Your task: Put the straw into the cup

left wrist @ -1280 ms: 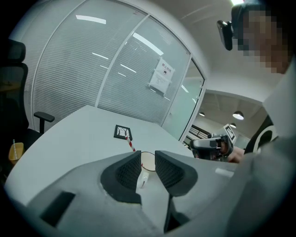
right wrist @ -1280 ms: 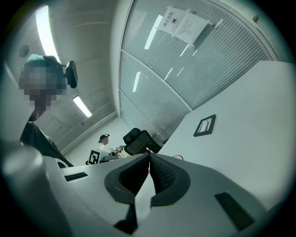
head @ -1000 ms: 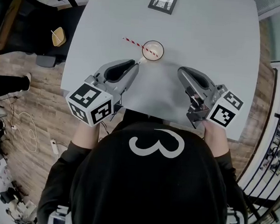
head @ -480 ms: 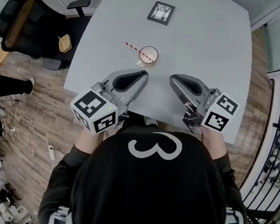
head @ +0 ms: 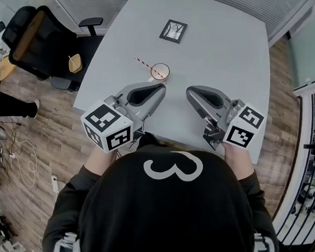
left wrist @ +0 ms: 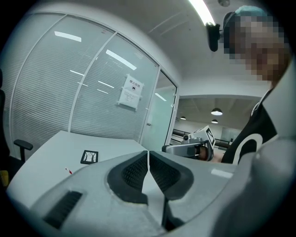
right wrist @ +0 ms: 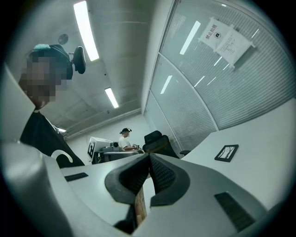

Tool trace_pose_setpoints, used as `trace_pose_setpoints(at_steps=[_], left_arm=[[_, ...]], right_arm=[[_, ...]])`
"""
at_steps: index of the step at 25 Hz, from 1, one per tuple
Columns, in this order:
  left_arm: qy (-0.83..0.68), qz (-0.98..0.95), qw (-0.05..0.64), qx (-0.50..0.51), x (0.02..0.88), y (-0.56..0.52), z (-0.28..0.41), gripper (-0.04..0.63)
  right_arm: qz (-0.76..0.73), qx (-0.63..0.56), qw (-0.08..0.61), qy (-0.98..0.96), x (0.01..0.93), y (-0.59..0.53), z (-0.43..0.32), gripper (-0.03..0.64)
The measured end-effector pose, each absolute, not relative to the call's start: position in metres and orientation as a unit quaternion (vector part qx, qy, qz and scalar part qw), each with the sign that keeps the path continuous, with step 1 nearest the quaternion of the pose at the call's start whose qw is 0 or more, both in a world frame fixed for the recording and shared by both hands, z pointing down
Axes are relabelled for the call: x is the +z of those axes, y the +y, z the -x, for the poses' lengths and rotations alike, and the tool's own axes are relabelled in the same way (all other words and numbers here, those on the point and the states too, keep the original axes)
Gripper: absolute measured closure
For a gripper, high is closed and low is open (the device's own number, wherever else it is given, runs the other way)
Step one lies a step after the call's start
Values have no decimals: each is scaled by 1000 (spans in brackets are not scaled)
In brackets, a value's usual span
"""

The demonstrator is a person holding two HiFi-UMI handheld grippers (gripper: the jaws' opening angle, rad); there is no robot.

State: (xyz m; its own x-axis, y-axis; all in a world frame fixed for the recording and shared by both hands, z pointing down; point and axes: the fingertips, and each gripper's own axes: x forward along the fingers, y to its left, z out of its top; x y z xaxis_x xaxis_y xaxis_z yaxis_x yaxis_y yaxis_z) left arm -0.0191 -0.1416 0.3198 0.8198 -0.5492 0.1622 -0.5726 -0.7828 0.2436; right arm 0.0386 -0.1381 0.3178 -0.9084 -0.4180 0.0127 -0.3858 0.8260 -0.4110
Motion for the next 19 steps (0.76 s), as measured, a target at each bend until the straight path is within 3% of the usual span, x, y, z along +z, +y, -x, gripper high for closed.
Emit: trace_pose_setpoints(at_steps=[19], left_arm=[[-307,-946,105,20,303,-107,23,569]], right_arm=[[210,-168,46,962,302,-101,-41,603]])
